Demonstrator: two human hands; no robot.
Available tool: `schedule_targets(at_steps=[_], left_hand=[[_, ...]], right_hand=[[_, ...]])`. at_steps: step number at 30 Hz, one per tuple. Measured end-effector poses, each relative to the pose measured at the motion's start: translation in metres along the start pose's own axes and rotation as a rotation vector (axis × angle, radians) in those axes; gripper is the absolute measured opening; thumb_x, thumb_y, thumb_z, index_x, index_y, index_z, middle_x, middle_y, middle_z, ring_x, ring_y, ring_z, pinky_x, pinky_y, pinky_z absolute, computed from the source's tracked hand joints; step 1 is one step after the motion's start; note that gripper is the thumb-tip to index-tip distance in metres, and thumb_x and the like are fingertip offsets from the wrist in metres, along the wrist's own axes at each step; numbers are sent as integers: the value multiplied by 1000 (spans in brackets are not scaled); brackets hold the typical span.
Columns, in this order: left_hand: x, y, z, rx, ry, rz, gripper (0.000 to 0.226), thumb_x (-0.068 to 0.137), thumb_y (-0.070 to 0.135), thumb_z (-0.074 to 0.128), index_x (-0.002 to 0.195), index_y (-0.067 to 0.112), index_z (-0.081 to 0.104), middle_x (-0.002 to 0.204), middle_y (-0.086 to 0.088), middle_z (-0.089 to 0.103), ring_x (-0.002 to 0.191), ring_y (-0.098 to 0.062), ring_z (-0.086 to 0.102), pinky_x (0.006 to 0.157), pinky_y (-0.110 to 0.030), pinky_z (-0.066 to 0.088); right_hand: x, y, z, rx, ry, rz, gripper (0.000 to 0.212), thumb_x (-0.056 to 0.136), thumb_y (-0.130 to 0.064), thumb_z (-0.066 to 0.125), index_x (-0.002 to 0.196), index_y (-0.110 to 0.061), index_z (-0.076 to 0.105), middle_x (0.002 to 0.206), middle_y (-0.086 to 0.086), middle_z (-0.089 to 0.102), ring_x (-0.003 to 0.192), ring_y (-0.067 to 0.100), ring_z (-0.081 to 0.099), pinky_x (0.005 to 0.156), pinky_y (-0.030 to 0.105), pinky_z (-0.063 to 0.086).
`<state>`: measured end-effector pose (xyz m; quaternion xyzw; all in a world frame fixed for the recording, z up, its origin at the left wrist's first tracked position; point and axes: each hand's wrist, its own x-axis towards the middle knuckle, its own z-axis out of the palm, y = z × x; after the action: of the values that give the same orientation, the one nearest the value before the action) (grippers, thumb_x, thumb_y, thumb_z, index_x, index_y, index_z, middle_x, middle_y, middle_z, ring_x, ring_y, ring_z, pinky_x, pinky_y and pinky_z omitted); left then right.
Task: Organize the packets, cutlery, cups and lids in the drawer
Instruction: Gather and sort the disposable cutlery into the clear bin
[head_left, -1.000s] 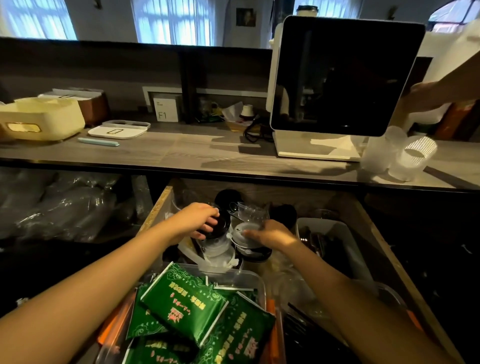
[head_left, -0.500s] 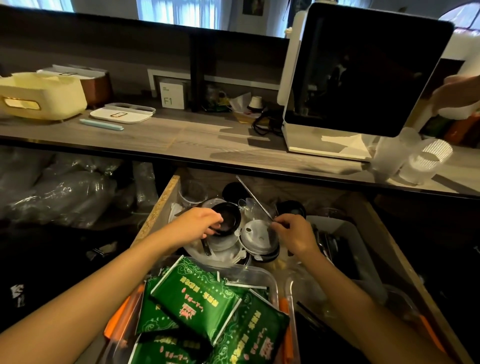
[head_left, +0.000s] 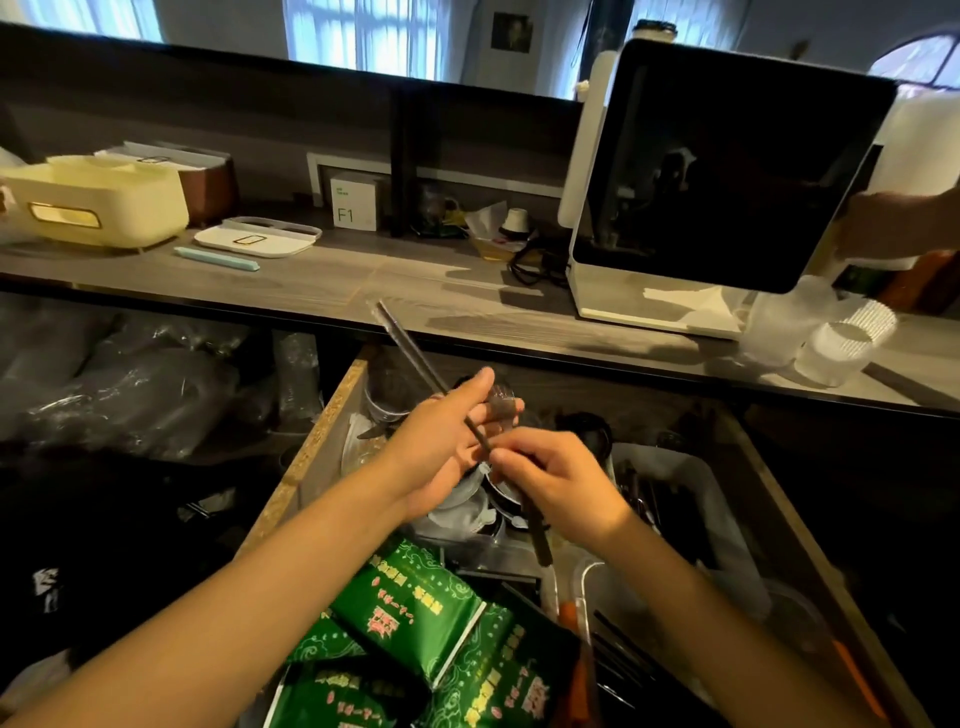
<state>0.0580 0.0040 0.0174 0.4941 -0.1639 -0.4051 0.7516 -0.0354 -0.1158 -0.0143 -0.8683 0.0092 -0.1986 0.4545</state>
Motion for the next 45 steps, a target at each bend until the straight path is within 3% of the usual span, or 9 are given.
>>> schedule_targets(at_steps=[8, 12, 17, 22, 25, 29, 36, 40, 45], left_hand=[[-4, -18, -5, -259, 92, 43, 22, 109, 16, 36, 112, 10, 57, 88, -10, 76, 94, -22, 75, 67, -32, 56], [-1, -19, -11, -521, 152, 75, 23, 108, 11, 34, 99, 7, 55, 83, -15, 72, 90, -28, 75, 85, -37, 56], [-8, -25, -6, -454, 113, 111, 23, 108, 8, 34, 101, 8, 56, 87, -14, 74, 94, -26, 75, 98, -38, 51], [-9, -25, -9, -269, 106, 112, 27, 109, 17, 35, 122, 10, 57, 90, -11, 76, 84, -20, 76, 71, -30, 63], [-11, -26, -15, -103, 221, 14, 31, 106, 28, 46, 125, 7, 58, 54, 3, 51, 38, -5, 46, 34, -15, 35], [-15, -23, -14, -138, 125, -106, 48, 101, 55, 40, 123, 14, 55, 59, 3, 43, 38, -3, 23, 29, -13, 14], [-22, -34, 4, -205, 52, -61, 23, 106, 16, 39, 111, 8, 61, 72, -4, 62, 47, -7, 39, 37, -15, 30], [-35, -40, 29, -131, -24, -44, 16, 105, 5, 39, 109, 7, 54, 93, -14, 76, 76, -22, 72, 71, -35, 61], [-36, -46, 63, 36, -25, -45, 8, 104, 10, 46, 101, 16, 51, 112, -7, 75, 107, -19, 71, 103, -44, 50]], right_hand=[[-20, 8, 6, 257, 26, 37, 35, 80, -10, 71, 110, -27, 69, 99, -7, 74, 97, 11, 69, 87, 27, 54], [-19, 8, 8, 368, 212, 173, 35, 88, -3, 68, 117, -23, 65, 110, 2, 71, 94, 20, 70, 74, 35, 60], [-23, 7, 15, 210, 70, 275, 18, 95, -11, 59, 85, -1, 71, 59, 2, 60, 54, 15, 56, 50, 22, 42], [-19, -7, 1, 51, 330, 289, 27, 95, -9, 55, 73, -8, 72, 46, -11, 55, 45, 2, 47, 49, 19, 36], [-15, -9, -28, 17, 416, 423, 31, 99, -20, 48, 78, -17, 71, 41, -15, 48, 43, 2, 44, 49, 23, 30], [-23, 2, -69, -44, 546, 550, 32, 100, -26, 47, 78, -27, 70, 65, -8, 56, 64, 6, 49, 61, 28, 38], [-67, 40, -99, -341, 510, 751, 32, 97, -6, 50, 126, -7, 64, 119, 14, 66, 94, 23, 60, 78, 27, 44], [-67, 31, -96, -362, 494, 682, 31, 97, -17, 54, 124, -7, 65, 122, 15, 66, 108, 25, 61, 84, 29, 44], [-65, -1, -82, 125, 406, 565, 27, 100, -32, 48, 96, -21, 73, 86, 1, 75, 80, 15, 69, 76, 30, 56]])
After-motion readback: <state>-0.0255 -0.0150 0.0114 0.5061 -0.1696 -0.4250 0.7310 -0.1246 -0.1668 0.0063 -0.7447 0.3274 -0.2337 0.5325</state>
